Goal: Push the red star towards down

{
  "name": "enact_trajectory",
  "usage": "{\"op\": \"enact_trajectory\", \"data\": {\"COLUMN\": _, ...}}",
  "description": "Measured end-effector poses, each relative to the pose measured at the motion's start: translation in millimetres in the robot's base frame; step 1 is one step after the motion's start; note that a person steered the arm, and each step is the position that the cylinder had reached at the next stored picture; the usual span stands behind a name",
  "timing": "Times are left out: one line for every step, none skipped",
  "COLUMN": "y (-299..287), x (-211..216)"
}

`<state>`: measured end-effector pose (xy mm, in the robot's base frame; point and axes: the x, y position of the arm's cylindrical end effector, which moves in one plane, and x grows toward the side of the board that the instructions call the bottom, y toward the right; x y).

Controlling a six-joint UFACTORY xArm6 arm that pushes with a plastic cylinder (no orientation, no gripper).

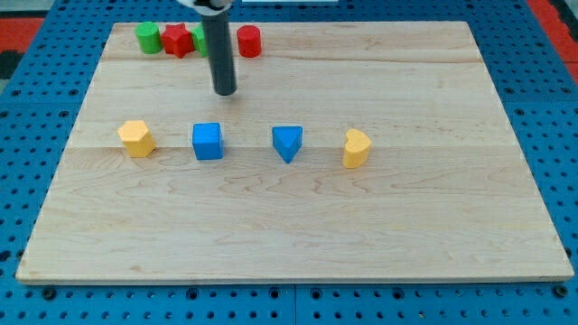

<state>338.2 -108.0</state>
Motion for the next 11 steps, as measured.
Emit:
{"op": "enact_trajectory", "data": {"y": -28.8, "x": 0.0}}
{"op": "enact_trajectory", "data": {"y": -103.2, "x": -3.9}}
{"op": "enact_trajectory", "data": {"y": -163.3, "x": -37.5}}
{"op": "enact_trajectory", "data": {"y": -196.1, "x": -58.1}}
{"op": "enact_trajectory", "data": {"y": -156.6, "x": -101.8}}
{"op": "enact_trajectory", "data": {"y": -151.5, "x": -130.0}}
{"op": "enact_trajectory", "data": {"y": -115.0, "x": -145.9}}
{"op": "enact_trajectory", "data": {"y": -72.9, "x": -120.8}}
{"op": "enact_trajectory", "data": {"y": -55.9, "x": -105.3}}
{"op": "enact_trajectory", "data": {"y": -20.9, "x": -102.6}}
{"op": "enact_trajectory", "data": {"y": -28.9, "x": -77.1}}
